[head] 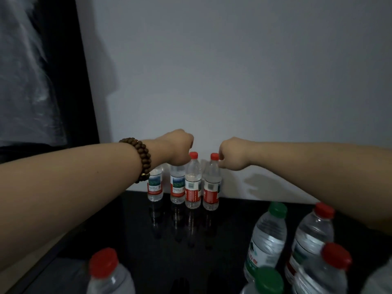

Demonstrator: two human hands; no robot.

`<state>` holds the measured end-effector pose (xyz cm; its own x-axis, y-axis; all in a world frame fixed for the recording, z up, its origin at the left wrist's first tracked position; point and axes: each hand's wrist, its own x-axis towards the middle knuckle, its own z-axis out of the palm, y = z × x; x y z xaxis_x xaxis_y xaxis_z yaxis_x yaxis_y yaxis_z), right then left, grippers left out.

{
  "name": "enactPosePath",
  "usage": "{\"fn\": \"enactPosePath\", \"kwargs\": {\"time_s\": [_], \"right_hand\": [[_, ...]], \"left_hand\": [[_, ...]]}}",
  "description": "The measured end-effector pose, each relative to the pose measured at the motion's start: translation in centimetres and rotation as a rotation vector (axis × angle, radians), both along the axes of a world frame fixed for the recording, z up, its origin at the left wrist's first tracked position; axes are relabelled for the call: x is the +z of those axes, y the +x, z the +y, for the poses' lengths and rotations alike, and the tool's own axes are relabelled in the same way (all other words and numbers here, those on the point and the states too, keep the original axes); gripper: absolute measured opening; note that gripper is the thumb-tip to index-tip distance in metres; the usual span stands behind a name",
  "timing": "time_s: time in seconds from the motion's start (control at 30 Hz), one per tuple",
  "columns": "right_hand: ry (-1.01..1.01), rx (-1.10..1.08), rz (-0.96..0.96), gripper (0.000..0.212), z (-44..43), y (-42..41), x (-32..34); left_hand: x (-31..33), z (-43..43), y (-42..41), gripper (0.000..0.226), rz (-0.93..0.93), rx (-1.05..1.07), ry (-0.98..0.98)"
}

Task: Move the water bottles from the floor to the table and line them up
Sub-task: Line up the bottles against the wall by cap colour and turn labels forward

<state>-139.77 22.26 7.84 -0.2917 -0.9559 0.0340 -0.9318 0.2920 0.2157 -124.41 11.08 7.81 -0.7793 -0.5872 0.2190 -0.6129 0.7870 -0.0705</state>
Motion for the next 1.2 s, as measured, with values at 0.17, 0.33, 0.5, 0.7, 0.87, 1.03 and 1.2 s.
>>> {"fn": "enactPosePath", "kwargs": {"time_s": [0.17, 0.33, 0.5, 0.7, 0.87, 1.03, 1.2], "right_hand": [[0.064, 0.090, -0.013, 0.031, 6.0, 4.2, 3.0], [0.115, 0.153, 0.008, 0.027, 11.5, 7.3, 4.2], [0.143, 0.155, -0.003, 0.028, 15.5, 9.6, 4.9], [0.163, 0.176, -0.075, 0.023, 18.1, 11.8, 4.6], [0.120, 0.135, -0.003, 0.027, 19.5, 11.6, 4.0], [0.091, 0.047, 0.056, 0.025, 21.1, 9.7, 3.7], [0.064, -0.034, 0.119, 0.026, 22.3, 7.2, 3.4]], "left_hand": [[2.5, 6.4, 4.6, 0.032, -0.235, -0.001, 0.052], [2.8, 12.3, 8.4, 0.031, -0.418, -0.019, 0.156], [2.6, 16.3, 11.6, 0.044, -0.633, 0.044, 0.195], [0.9, 18.0, 14.9, 0.046, -0.659, 0.118, 0.104], [-0.6, 18.1, 16.4, 0.038, -0.712, 0.228, 0.116], [-1.7, 18.7, 16.6, 0.045, -0.721, 0.276, 0.106], [-1.3, 17.8, 16.1, 0.027, -0.587, 0.231, 0.191]]}}
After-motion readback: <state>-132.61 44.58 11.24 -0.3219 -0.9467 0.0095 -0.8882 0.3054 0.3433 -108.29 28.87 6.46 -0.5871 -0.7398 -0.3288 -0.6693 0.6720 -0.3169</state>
